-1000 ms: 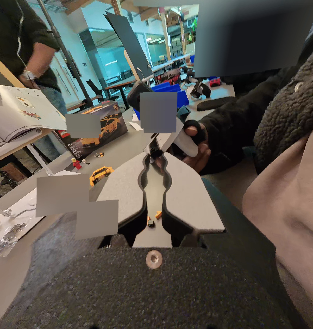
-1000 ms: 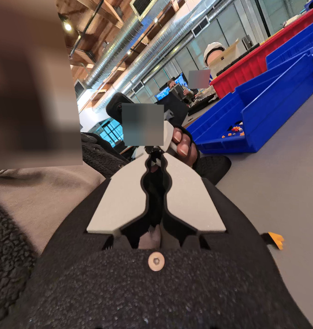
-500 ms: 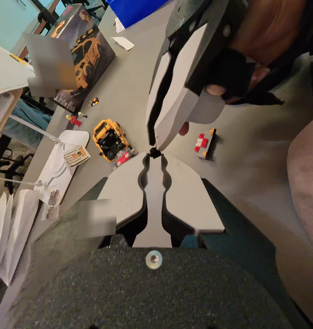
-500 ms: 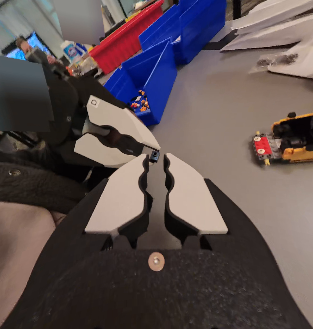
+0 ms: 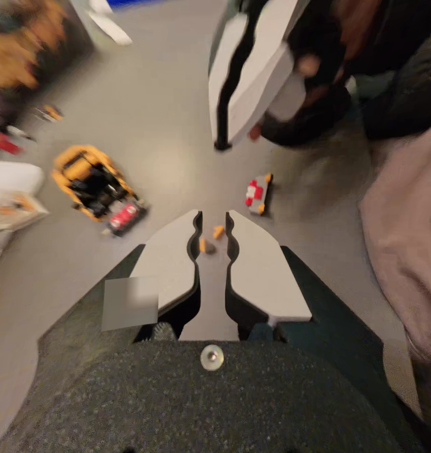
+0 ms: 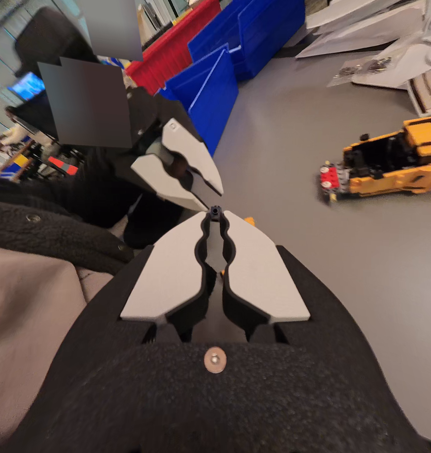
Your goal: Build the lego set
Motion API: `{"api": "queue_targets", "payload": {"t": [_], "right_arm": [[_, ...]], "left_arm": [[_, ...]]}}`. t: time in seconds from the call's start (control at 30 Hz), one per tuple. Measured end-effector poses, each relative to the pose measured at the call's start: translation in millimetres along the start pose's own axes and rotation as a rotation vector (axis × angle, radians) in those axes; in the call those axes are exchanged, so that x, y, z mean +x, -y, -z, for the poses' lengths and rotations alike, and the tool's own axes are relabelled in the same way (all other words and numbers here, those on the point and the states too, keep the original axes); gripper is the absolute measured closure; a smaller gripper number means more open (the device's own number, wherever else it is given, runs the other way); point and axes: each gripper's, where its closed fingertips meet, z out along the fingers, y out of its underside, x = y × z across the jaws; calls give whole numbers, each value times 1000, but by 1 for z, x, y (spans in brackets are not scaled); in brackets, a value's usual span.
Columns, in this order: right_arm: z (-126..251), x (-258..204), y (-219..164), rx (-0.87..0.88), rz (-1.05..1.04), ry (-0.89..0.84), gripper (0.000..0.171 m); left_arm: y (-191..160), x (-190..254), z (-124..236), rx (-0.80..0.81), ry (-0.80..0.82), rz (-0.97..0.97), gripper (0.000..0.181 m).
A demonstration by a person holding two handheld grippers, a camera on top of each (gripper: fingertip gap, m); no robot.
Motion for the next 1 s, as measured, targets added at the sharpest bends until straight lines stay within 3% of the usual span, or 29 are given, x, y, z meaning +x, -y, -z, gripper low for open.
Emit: {"api": "queue_targets", "payload": {"t": [0.1,0.23,0.43,0.6,0.8,0.9,1.0], "right_arm": [[18,11,-8,-13,0,-13,164],[33,22,-14,11,-15,-14,164],[43,31,-17,28,-28,17,164],[43,32,-17,23,-30,40,164],[39,27,-20,7,-26,72,164],[36,21,-23,-9,-13,96,164],[34,17,-27,-27,2,120,164]], "left_arm": [[-25,-4,-19,-186,-179,3,164],[-41,-6,-42,-382,-295,-131,162],[-49,3,-55,-520,-326,-214,159],[-52,6,-51,-588,-201,-23,172],[-60,21,-37,-555,-19,409,172],[-64,32,-27,-495,10,545,163],[-64,44,-15,-460,-8,519,153]]}}
